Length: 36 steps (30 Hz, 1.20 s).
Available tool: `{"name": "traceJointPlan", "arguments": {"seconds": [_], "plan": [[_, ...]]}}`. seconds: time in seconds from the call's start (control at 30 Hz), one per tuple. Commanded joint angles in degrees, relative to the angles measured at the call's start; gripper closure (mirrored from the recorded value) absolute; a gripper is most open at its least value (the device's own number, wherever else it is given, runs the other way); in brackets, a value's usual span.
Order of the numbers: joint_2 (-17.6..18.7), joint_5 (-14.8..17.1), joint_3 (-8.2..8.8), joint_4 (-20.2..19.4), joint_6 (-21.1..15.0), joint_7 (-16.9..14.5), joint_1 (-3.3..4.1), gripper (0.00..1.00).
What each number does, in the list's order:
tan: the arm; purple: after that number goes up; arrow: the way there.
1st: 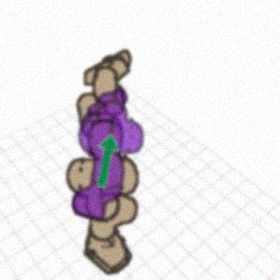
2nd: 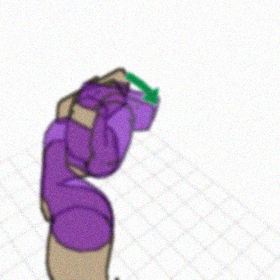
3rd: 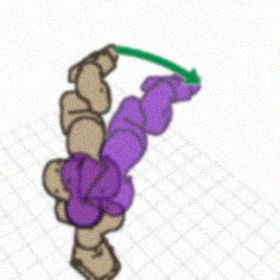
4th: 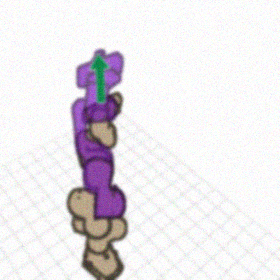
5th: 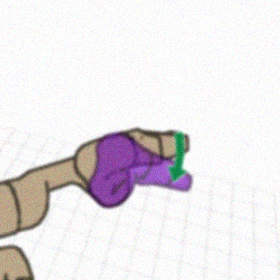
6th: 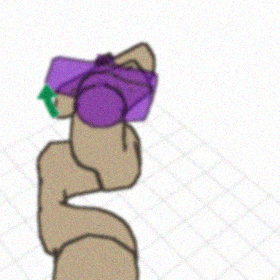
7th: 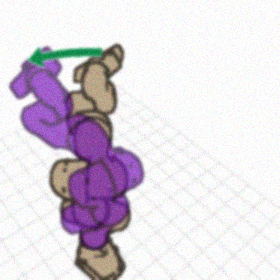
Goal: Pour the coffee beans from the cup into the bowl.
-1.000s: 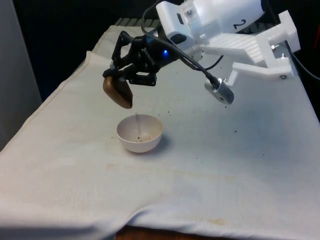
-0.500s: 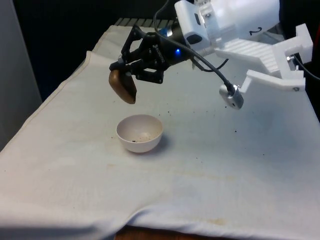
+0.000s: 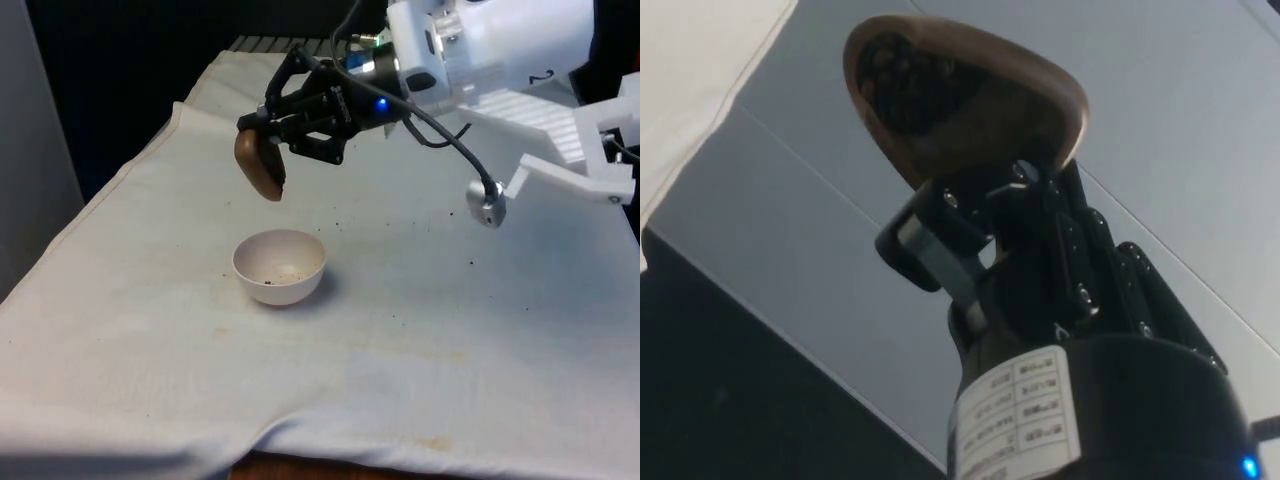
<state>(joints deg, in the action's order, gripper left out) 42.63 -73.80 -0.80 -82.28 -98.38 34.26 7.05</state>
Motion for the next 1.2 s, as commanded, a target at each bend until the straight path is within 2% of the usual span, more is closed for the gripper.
{"name": "traceJointPlan", "arguments": {"seconds": [0.0,0.13,0.2,0.23,0.47,0.5,0.53,0.73,0.77,0.8,1.03,1.07,1.1,1.17], "plan": [[0.52,-0.29,0.0,0.46,0.97,0.17,0.46,1.0],[1.03,-1.89,-1.43,0.69,3.15,0.97,0.52,1.0],[0.86,-2.29,-2.01,0.34,3.21,1.2,0.11,1.0],[1.32,-2.52,-1.95,0.8,3.95,1.26,0.52,1.0],[2.35,-5.33,-3.38,1.03,6.7,2.23,0.52,1.0],[1.89,-5.16,-3.61,0.63,6.25,2.29,0.23,1.0],[2.41,-5.61,-3.5,1.03,6.93,2.29,0.52,1.0],[2.98,-7.1,-3.78,1.2,8.02,2.64,0.46,1.0],[2.75,-7.05,-3.9,0.92,7.62,2.75,0.23,1.0],[3.04,-7.28,-3.78,1.2,8.19,2.69,0.52,1.0],[3.55,-8.31,-4.01,1.38,9.34,3.04,0.74,1.0],[3.27,-8.31,-4.18,1.03,9.0,3.15,0.52,1.0],[3.61,-8.48,-4.13,1.38,9.57,3.09,0.8,1.0],[3.84,-8.94,-4.41,1.43,10.03,3.27,0.74,1.0]]}}
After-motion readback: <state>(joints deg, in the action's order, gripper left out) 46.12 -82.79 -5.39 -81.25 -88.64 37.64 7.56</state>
